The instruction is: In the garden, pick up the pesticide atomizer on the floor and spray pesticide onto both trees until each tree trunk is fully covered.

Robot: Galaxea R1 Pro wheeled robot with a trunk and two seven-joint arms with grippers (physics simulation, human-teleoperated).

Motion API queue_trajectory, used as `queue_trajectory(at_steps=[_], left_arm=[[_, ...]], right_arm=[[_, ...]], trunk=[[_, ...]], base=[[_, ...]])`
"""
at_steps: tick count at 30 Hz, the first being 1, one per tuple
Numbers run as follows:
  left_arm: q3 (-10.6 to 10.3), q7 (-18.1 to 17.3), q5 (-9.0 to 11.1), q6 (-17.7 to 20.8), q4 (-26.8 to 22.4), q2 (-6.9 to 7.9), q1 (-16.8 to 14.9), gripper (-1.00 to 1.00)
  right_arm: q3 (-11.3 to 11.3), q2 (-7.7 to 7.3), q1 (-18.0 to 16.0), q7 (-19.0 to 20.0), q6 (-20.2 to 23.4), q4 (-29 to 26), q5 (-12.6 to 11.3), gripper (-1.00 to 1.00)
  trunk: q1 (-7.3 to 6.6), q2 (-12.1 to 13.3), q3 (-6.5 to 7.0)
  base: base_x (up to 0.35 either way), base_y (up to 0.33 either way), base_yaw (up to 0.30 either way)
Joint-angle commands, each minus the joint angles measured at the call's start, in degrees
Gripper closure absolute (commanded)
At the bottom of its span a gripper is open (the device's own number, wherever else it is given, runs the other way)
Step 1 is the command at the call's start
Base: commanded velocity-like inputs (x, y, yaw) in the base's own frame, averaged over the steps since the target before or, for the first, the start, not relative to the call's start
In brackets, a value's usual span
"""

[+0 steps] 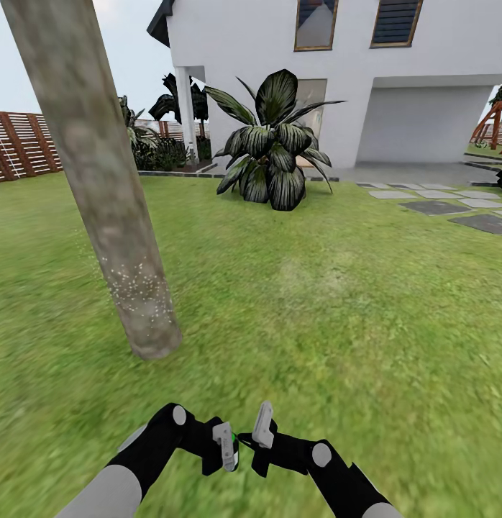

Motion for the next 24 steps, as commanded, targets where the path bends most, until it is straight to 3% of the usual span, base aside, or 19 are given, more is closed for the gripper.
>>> queue_trajectory(at_steps=[1, 24], left_arm=[[-0.01, 0.00, 0.02, 0.00, 0.00, -0.03, 0.00, 1.00], [0.01, -0.09, 0.02, -0.09, 0.00, -0.62, 0.00, 1.00]], right_arm=[[0.00, 0.01, 0.00, 0.00, 0.00, 0.03, 0.00, 1.00], [-0.09, -0.07, 0.00, 0.00, 0.00, 0.26, 0.00, 1.00]], trunk=[[0.00, 0.00, 0.00], [0.00, 0.00, 0.00]], base=[[0.000, 0.000, 0.000], [0.000, 0.000, 0.000]])
